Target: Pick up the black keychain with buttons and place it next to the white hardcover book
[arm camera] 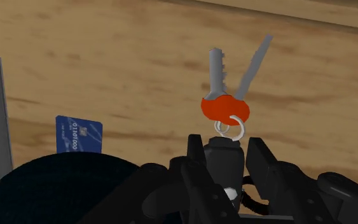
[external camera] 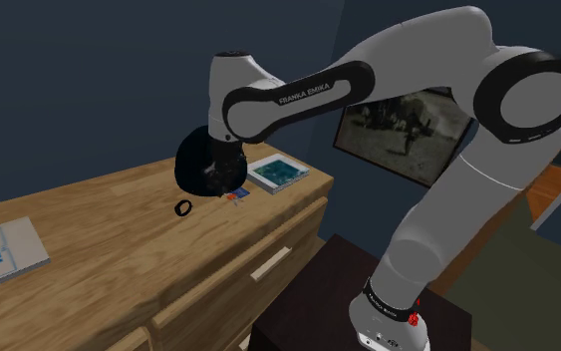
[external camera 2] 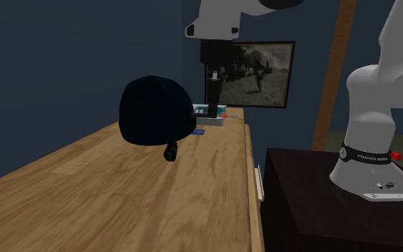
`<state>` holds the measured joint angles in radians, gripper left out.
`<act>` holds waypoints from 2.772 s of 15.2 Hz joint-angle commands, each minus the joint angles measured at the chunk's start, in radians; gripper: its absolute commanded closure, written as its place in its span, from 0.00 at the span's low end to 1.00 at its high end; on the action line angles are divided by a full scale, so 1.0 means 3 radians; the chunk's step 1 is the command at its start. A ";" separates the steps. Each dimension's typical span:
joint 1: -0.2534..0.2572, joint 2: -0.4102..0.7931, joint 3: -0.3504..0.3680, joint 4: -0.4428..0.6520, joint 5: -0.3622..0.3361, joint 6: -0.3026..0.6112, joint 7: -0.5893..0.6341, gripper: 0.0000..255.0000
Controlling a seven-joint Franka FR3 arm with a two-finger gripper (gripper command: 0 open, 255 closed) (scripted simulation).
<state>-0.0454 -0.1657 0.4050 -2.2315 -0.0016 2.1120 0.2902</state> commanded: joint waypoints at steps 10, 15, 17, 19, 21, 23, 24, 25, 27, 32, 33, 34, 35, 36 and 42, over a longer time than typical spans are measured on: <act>-0.0277 -0.0342 -0.0506 -0.0484 0.0047 0.0175 -0.0824 1.00; -0.0283 -0.0235 -0.0488 -0.0619 0.0020 0.0414 -0.0793 1.00; -0.0286 -0.0186 -0.0481 -0.0668 0.0007 0.0511 -0.0778 1.00; -0.0290 -0.0133 -0.0473 -0.0715 -0.0009 0.0608 -0.0762 1.00; -0.0294 -0.0077 -0.0466 -0.0758 -0.0028 0.0706 -0.0744 1.00; -0.0299 -0.0018 -0.0458 -0.0798 -0.0049 0.0803 -0.0724 1.00; -0.0302 0.0013 -0.0455 -0.0817 -0.0061 0.0852 -0.0713 1.00; -0.0303 0.0022 -0.0454 -0.0822 -0.0064 0.0865 -0.0710 1.00; -0.0303 0.0021 -0.0454 -0.0822 -0.0064 0.0865 -0.0710 1.00; -0.0302 0.0021 -0.0454 -0.0822 -0.0064 0.0865 -0.0710 1.00; -0.0302 0.0021 -0.0454 -0.0822 -0.0064 0.0865 -0.0710 0.00; -0.0302 0.0021 -0.0454 -0.0822 -0.0064 0.0865 -0.0710 0.00; -0.0302 0.0021 -0.0454 -0.0822 -0.0064 0.0865 -0.0710 0.00; -0.0302 0.0021 -0.0454 -0.0822 -0.0064 0.0865 -0.0710 0.00; -0.0273 -0.0264 -0.0478 -0.0638 0.0031 0.0405 -0.0782 0.00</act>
<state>-0.1285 -0.2320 0.2626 -2.4407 0.0039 2.2652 0.0583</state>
